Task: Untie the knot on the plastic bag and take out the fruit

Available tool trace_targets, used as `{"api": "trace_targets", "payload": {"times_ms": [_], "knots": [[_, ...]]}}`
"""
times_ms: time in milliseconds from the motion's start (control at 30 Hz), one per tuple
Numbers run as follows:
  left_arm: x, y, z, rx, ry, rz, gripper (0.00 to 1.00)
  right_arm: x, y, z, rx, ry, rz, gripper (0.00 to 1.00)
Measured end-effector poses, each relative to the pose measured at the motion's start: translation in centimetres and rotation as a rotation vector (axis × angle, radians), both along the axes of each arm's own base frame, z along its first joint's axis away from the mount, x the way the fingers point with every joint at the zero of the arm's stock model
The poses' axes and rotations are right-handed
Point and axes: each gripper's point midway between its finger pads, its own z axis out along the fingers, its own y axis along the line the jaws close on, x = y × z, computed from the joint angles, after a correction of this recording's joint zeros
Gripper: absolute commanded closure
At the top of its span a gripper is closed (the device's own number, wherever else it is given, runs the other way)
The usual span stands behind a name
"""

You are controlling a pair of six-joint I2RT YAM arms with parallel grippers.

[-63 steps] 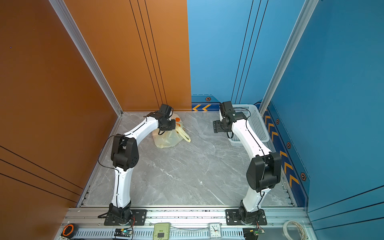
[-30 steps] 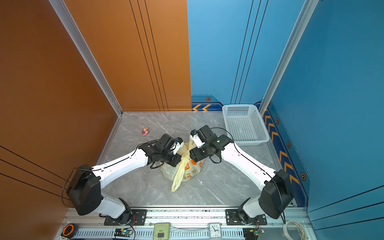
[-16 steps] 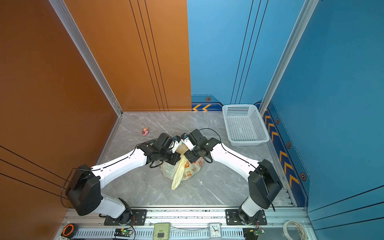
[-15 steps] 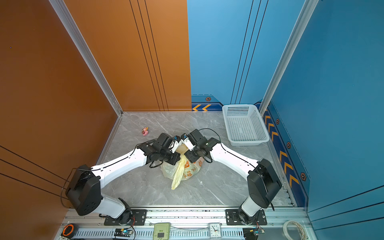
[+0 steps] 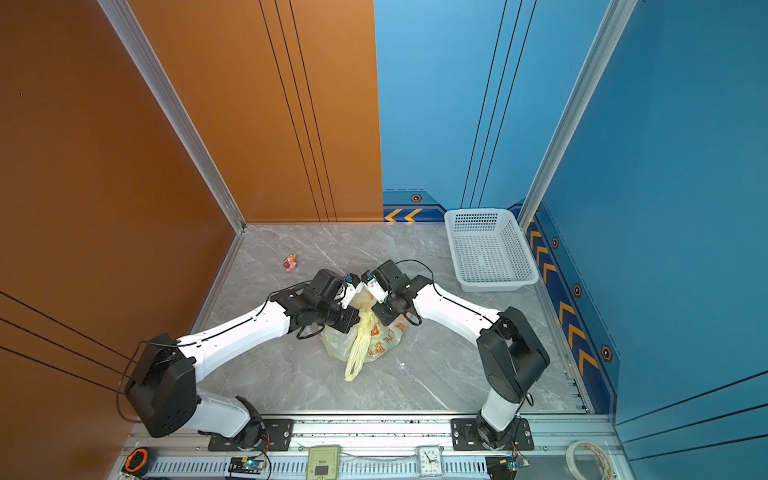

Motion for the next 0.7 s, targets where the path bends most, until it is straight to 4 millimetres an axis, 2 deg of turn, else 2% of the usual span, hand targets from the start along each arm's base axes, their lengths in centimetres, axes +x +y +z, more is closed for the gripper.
{"api": "trace_targets", "payload": {"times_ms": [100, 200, 367, 433, 533, 700], "knots": [[0.1, 0.4, 0.3, -0.009, -0.012, 0.01, 1.0, 0.7, -0.6, 0.3, 0.015, -0.002, -0.03, 1.0], [0.3, 0.9, 1.0, -0.023, -0.033, 0.026, 1.0, 1.6, -2.0, 1.1, 0.036, -0.011, -0.087, 1.0], [0.6, 2.2, 2.4, -0.048, -0.072, 0.061, 1.0, 2.8, -5.8, 3.5, 0.093, -0.047, -0.219, 1.0], [0.9, 3.0, 2.9, -0.053, -0.089, 0.082, 1.0, 3.2, -7.9, 4.2, 0.116, -0.056, -0.294, 1.0], [1.1, 4.1, 3.1, -0.056, -0.106, 0.115, 1.0, 3.3, -10.9, 4.0, 0.135, -0.042, -0.406, 1.0], [1.2, 6.7, 2.8, -0.07, -0.119, 0.2, 1.0, 2.7, -16.0, 1.9, 0.151, 0.024, -0.621, 1.0]]}}
